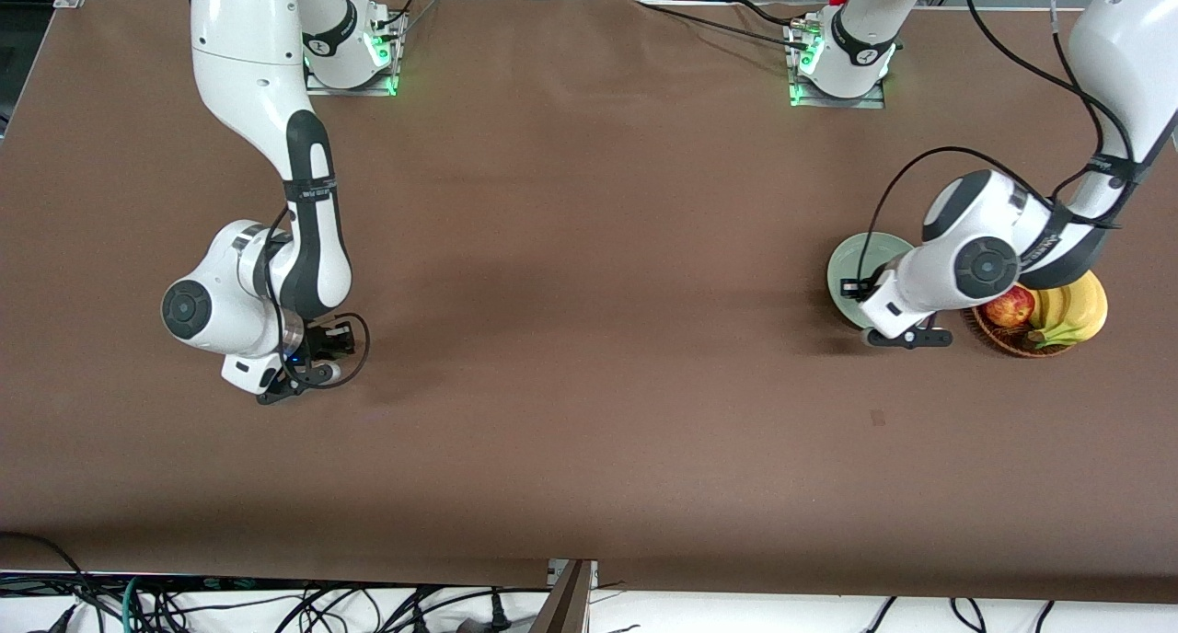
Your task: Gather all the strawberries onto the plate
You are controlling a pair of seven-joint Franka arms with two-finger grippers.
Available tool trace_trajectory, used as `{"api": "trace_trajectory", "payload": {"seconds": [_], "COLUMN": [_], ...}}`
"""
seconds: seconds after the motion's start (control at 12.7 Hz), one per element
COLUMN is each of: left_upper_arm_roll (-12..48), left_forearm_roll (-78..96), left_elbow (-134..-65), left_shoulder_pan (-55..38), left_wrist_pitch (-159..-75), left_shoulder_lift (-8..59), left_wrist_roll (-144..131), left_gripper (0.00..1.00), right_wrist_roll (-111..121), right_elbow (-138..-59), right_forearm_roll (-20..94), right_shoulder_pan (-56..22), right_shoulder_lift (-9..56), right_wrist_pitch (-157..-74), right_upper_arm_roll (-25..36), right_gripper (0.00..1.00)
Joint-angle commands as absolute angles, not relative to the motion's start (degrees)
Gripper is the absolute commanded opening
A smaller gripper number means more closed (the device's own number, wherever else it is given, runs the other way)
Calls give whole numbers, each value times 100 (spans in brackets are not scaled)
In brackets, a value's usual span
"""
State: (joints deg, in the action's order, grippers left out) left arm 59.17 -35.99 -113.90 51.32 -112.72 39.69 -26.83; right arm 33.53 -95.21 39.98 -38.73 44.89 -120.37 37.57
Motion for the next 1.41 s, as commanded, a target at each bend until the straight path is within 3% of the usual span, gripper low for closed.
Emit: {"api": "trace_trajectory", "payload": {"seconds": [0.0, 0.39, 0.47, 0.55, 0.78, 1.02, 1.33], "left_upper_arm_roll": [5750, 5722, 5722, 5722, 5730, 5879, 6730], "left_forearm_roll": [-3735, -3876, -3876, -3876, -3876, -3797, -3762], "left_elbow": [-11558, -11575, -11575, -11575, -11540, -11470, -11338], "left_shoulder_pan": [5318, 5247, 5186, 5177, 5203, 5247, 5904], "left_wrist_pitch": [-11355, -11355, -11355, -11347, -11277, -11162, -11214], "left_shoulder_lift": [3972, 4069, 4069, 4061, 4008, 3824, 3735], "left_wrist_roll": [-2216, -2241, -2233, -2206, -2066, -2057, -2285], "left_gripper": [24, 29, 50, 100, 100, 100, 100], "right_wrist_roll": [2158, -899, -1445, -1929, -3125, -3795, -5243], "right_elbow": [-8923, -8166, -8026, -7990, -7989, -7980, -7499], "right_forearm_roll": [4060, 4253, 4254, 4254, 4210, 4201, 4201], "right_shoulder_pan": [-3989, -4192, -4245, -4332, -4814, -5412, -6273], "right_shoulder_lift": [4377, 4386, 4421, 4430, 4631, 4833, 5587], "right_wrist_pitch": [-11340, -11346, -11416, -11774, -12934, -13701, -15079], "right_upper_arm_roll": [3709, 2674, 2472, 2278, 1820, 1802, 1802], "right_gripper": [20, 21, 21, 21, 21, 24, 25]}}
